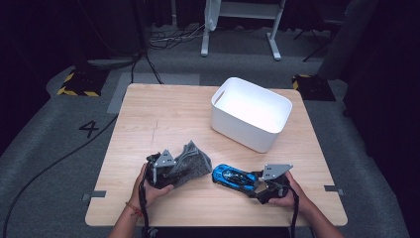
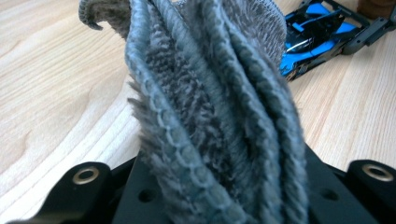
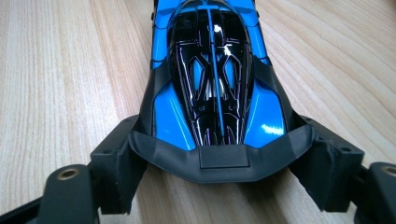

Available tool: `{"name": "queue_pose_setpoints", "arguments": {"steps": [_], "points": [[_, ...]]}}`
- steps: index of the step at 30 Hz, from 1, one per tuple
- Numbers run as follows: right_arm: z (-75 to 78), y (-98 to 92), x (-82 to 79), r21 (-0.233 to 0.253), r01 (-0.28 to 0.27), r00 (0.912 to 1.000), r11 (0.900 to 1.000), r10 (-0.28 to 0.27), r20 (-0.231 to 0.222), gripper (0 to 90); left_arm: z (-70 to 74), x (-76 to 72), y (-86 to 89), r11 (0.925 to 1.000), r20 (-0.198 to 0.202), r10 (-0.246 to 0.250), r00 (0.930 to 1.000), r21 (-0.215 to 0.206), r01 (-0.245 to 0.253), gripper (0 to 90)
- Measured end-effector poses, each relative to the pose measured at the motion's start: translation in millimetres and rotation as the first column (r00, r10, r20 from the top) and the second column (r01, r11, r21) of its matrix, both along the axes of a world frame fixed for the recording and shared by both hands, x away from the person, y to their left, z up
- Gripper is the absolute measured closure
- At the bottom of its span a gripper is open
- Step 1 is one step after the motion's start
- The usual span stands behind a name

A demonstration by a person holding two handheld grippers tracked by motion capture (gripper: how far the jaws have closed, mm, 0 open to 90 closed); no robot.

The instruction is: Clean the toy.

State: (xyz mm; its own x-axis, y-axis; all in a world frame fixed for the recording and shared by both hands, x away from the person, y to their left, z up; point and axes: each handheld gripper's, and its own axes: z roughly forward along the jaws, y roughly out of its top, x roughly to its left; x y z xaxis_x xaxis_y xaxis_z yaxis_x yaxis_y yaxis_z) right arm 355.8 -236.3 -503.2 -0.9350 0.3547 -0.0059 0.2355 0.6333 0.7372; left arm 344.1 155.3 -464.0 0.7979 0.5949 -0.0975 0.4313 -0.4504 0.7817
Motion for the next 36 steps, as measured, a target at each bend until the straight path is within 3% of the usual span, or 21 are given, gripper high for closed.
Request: {"name": "queue_pose_setpoints", "arguments": {"steps": [3,6,10,11,12,14,16,17,18,19,23,25,30,31,36], "points": [[-0.1,-0.4,-0.9,0.0,0.004,1.0,1.0,-0.004,0.003,24.8,5.6,2.0,-8.1,0.9984,0.001,-0.035,0.9994,-0.044,0.035,74.4],[0.0,-1.1,-1.7,-0.002,0.009,1.0,1.0,-0.009,0.004,24.7,8.4,2.3,-19.0,0.9968,-0.005,-0.066,0.9978,-0.046,0.066,74.4],[-0.1,-1.4,-1.7,0.0,0.006,1.0,1.0,-0.006,0.004,24.7,12.0,1.3,-42.5,0.9921,0.0,-0.125,0.9921,-0.005,0.125,74.4],[-0.1,-1.3,-1.7,0.0,0.006,1.0,1.0,-0.006,0.004,24.7,13.4,2.4,-47.2,0.9913,-0.001,-0.131,0.9914,-0.019,0.131,74.3],[-0.1,-1.1,-1.7,0.0,0.006,1.0,1.0,-0.006,0.004,24.7,14.4,3.7,-52.4,0.9892,-0.002,-0.143,0.9897,-0.032,0.143,74.4],[-0.1,-0.9,-2.0,-0.001,0.009,1.0,1.0,-0.009,0.004,24.7,15.8,4.7,-65.3,0.9831,0.002,-0.183,0.9832,-0.01,0.183,74.3],[-0.1,-1.0,-2.2,-0.001,0.01,0.9999,1.0,-0.01,0.004,24.7,15.1,6.5,-77.6,0.9772,-0.015,-0.212,0.9772,-0.021,0.211,74.2],[-0.1,-1.0,-2.2,-0.001,0.01,0.9999,1.0,-0.01,0.004,24.7,15.1,6.5,-77.6,0.9772,-0.015,-0.212,0.9772,-0.021,0.211,74.2],[-0.2,-1.0,-2.1,0.0,0.009,0.9999,1.0,-0.009,0.004,24.7,13.8,9.0,-88.6,0.9723,-0.024,-0.232,0.9723,-0.031,0.232,74.0],[-0.2,-1.1,-2.1,0.0,0.009,1.0,1.0,-0.009,0.005,24.7,13.8,9.0,-88.6,0.9723,-0.024,-0.232,0.9723,-0.031,0.232,74.0],[-0.4,-1.2,-2.6,0.002,0.009,0.9999,1.0,-0.009,0.009,24.7,10.5,13.5,-108.9,0.9606,-0.047,-0.276,0.9601,-0.051,0.273,74.0],[-0.4,-1.2,-2.8,0.002,0.009,0.9999,1.0,-0.009,0.011,24.7,8.2,13.8,-117.1,0.9586,-0.049,-0.284,0.9575,-0.03,0.283,74.0],[-0.4,-1.2,-3.0,0.002,0.009,0.9999,1.0,-0.009,0.012,24.7,0.7,15.0,-128.8,0.9564,-0.076,-0.291,0.9537,0.003,0.292,73.2],[-0.4,-1.1,-3.0,0.002,0.009,0.9999,1.0,-0.009,0.012,24.7,-2.8,16.4,-131.1,0.9599,-0.085,-0.277,0.9572,0.023,0.279,72.8],[-0.4,-1.1,-3.2,0.002,0.01,0.9999,1.0,-0.01,0.012,24.7,-6.6,21.1,-128.6,0.97,-0.09,-0.236,0.9677,0.04,0.24,72.3]]}}
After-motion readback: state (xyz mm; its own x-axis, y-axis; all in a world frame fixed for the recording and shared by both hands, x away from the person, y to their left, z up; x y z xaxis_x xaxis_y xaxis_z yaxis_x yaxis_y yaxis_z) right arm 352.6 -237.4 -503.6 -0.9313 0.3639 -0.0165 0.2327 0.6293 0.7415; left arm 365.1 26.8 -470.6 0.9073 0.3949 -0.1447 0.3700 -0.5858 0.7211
